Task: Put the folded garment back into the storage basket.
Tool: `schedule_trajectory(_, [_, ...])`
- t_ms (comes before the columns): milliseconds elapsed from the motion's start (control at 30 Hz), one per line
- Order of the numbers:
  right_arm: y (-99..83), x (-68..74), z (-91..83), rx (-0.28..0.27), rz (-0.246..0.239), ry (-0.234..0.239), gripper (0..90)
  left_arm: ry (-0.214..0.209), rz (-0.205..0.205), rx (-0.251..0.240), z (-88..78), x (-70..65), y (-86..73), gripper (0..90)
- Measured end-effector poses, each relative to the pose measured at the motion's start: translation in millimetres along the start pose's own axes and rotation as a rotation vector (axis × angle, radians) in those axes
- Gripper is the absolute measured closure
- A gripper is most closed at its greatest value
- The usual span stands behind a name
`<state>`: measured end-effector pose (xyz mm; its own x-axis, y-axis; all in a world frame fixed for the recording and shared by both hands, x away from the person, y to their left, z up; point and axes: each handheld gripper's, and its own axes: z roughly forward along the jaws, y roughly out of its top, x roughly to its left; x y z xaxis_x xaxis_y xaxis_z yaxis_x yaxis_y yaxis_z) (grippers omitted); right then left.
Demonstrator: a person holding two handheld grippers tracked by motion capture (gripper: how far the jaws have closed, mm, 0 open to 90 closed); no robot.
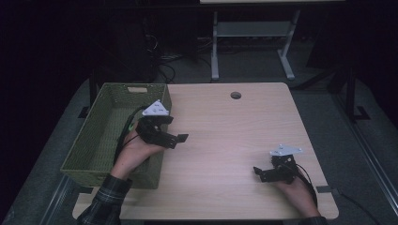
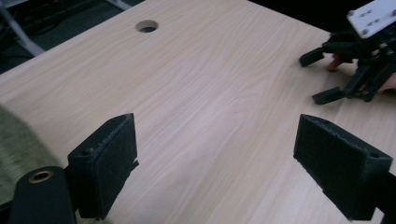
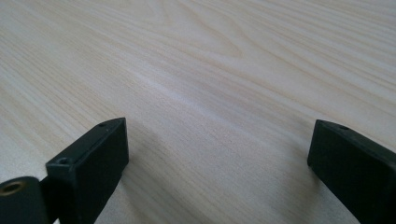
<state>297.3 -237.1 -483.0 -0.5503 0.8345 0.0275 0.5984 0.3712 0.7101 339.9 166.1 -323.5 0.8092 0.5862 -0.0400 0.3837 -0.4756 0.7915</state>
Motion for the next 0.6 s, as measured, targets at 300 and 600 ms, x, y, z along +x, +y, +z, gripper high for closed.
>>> schedule_trajectory(300, [0.0,0.0,0.0,0.000,-0.001,0.000,4.9,-0.029,0.020,0.007,34.4,-30.0,-0.3,12.7])
schedule_trajectory(600, [0.0,-0.1,0.0,0.000,-0.001,0.000,4.9,-0.030,0.047,0.035,65.2,-42.5,-19.1,12.8])
